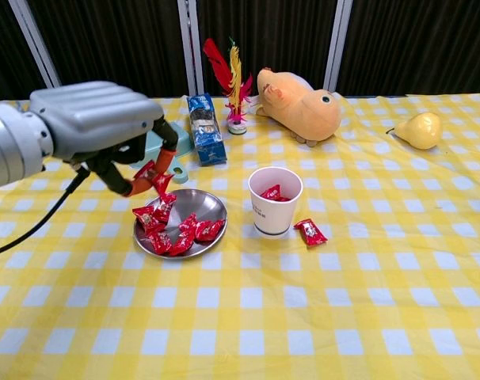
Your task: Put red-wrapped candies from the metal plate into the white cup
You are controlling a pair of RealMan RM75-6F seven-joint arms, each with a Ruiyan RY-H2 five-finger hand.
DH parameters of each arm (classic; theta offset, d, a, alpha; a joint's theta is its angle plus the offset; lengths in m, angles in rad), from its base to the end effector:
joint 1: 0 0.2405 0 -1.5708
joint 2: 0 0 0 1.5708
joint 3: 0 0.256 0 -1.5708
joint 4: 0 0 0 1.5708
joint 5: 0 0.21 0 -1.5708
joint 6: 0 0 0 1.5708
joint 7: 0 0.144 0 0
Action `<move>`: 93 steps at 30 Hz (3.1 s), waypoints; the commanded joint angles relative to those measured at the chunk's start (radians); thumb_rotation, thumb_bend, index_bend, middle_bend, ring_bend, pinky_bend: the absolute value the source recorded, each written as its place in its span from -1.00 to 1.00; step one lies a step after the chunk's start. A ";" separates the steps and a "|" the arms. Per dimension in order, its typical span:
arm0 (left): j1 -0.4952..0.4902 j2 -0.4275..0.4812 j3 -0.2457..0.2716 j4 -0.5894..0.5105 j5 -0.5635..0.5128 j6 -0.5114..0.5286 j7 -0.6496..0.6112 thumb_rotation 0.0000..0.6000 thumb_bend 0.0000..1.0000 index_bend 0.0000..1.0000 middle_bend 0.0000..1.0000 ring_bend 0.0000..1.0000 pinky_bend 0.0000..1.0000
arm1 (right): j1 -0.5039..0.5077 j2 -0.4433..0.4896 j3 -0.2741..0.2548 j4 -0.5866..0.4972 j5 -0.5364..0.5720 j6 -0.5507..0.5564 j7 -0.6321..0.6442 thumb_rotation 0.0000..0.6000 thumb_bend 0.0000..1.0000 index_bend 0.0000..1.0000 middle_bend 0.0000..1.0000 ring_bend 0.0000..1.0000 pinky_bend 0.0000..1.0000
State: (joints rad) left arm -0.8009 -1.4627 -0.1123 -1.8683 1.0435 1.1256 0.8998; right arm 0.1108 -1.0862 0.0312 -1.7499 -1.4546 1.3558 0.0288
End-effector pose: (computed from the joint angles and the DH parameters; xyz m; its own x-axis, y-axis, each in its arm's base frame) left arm -0.0825 0.2904 0.0029 0.6923 0.0669 0.7185 0.6293 -0.5432 -0.5558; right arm -0.2942 -0.1808 0.1390 0.2639 -0.1504 0.9527 -0.9633 0.0091 0.2683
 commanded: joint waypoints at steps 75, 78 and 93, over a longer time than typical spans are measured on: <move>-0.481 -0.289 -0.187 0.248 -0.710 -0.040 0.228 1.00 -0.49 -0.57 0.91 0.97 1.00 | 0.000 0.023 0.001 -0.009 0.023 -0.018 0.041 1.00 -0.32 -1.00 -1.00 -1.00 -1.00; -0.499 -0.308 -0.189 0.270 -0.728 -0.043 0.228 1.00 -0.44 -0.55 0.91 0.97 1.00 | 0.000 0.024 0.003 -0.009 0.023 -0.018 0.042 1.00 -0.32 -1.00 -1.00 -1.00 -1.00; -0.523 -0.319 -0.166 0.272 -0.747 -0.026 0.214 1.00 -0.37 -0.38 0.91 0.97 1.00 | 0.000 0.023 0.001 -0.009 0.020 -0.016 0.039 1.00 -0.32 -1.00 -1.00 -1.00 -1.00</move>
State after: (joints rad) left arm -1.3249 -1.7845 -0.2805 -1.5930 0.2947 1.0974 1.1166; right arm 0.1104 -1.0632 0.0327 -1.7590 -1.4349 1.3395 0.0682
